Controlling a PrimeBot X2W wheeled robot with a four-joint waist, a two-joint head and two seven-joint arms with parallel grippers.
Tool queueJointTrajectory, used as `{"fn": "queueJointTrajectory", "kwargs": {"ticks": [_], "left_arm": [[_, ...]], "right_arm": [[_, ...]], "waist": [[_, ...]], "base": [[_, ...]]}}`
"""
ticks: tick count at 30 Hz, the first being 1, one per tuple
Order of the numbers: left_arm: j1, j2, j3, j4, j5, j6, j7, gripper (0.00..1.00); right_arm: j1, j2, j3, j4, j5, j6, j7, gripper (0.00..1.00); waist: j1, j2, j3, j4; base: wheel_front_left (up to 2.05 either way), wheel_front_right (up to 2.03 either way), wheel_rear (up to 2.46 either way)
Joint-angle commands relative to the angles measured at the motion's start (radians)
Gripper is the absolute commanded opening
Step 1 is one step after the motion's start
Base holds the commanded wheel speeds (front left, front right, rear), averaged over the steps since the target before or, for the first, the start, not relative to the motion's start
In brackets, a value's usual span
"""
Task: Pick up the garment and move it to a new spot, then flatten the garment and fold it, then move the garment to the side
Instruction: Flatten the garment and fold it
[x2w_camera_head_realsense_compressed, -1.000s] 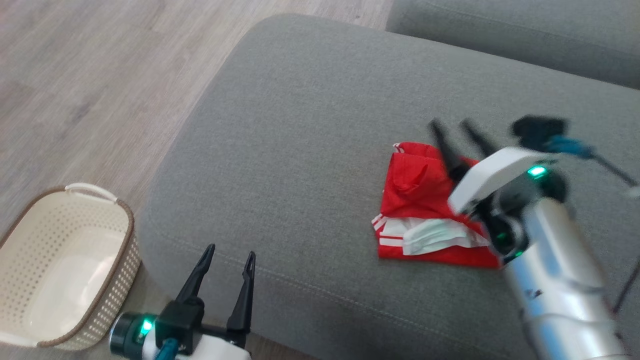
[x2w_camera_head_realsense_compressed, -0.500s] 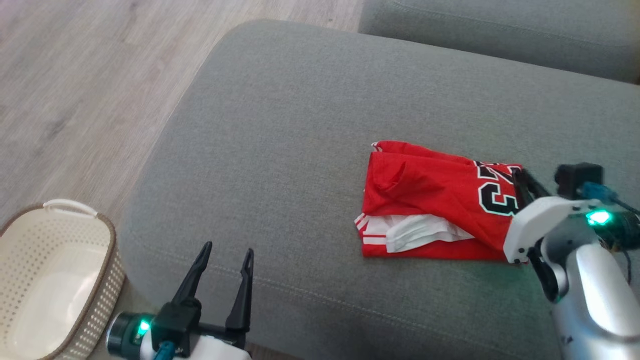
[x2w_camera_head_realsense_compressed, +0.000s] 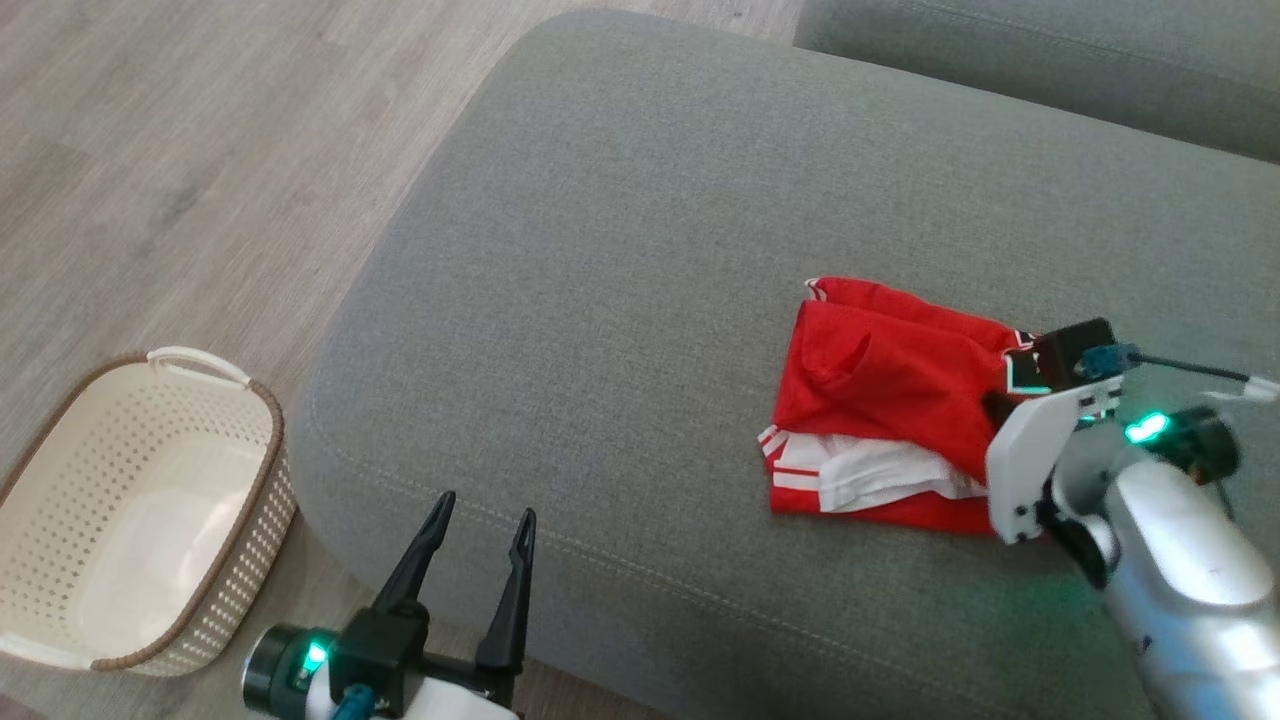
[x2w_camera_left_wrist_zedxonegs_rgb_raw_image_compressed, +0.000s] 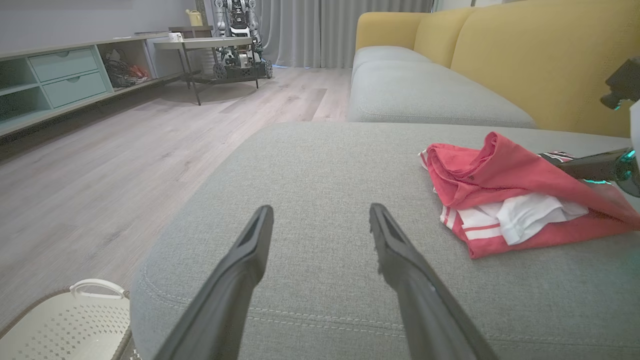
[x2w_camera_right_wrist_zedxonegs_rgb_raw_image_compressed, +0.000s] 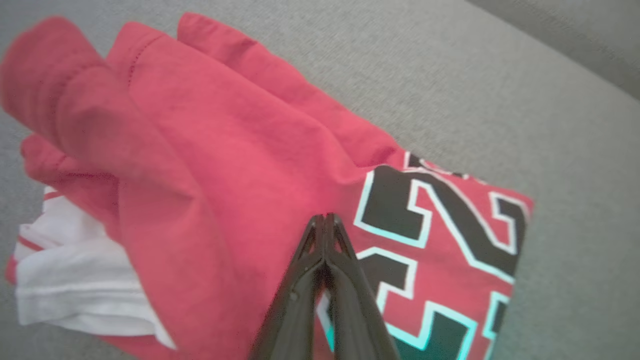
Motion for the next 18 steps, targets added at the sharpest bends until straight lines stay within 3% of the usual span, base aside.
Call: {"fn": "queueJointTrajectory", "kwargs": {"ticks": [1, 8, 16, 17, 18], "left_arm": [[-0.049, -0.009, 0.032, -0.028, 0.004, -0.001, -0.012, 1.0], [-0.049, -0.009, 0.04, -0.036, 0.009, 0.005, -0.012, 1.0], [-0.047, -0.01, 0.039, -0.04, 0.013, 0.003, -0.012, 1.0], [-0.047, -0.01, 0.042, -0.044, 0.012, 0.005, -0.012, 1.0], [-0.046, -0.011, 0.047, -0.049, 0.01, 0.008, -0.012, 1.0]], "right_arm": [[-0.026, 0.003, 0.05, -0.016, 0.066, 0.0, 0.007, 0.0], [-0.007, -0.012, 0.25, -0.112, 0.272, 0.0, 0.013, 0.0], [0.038, 0.008, 0.397, -0.219, 0.397, 0.0, -0.036, 0.0], [0.044, 0.013, 0.401, -0.231, 0.403, 0.0, -0.06, 0.12], [0.048, 0.016, 0.397, -0.239, 0.399, 0.0, -0.094, 0.38]], "waist": [[0.0, 0.0, -0.002, 0.002], [0.0, 0.0, -0.003, -0.018], [0.0, 0.0, -0.017, -0.049], [0.0, 0.0, -0.019, -0.052], [0.0, 0.0, -0.023, -0.057]], "base": [[0.0, 0.0, 0.0], [0.0, 0.0, 0.0], [0.0, 0.0, 0.0], [0.0, 0.0, 0.0], [0.0, 0.0, 0.0]]}}
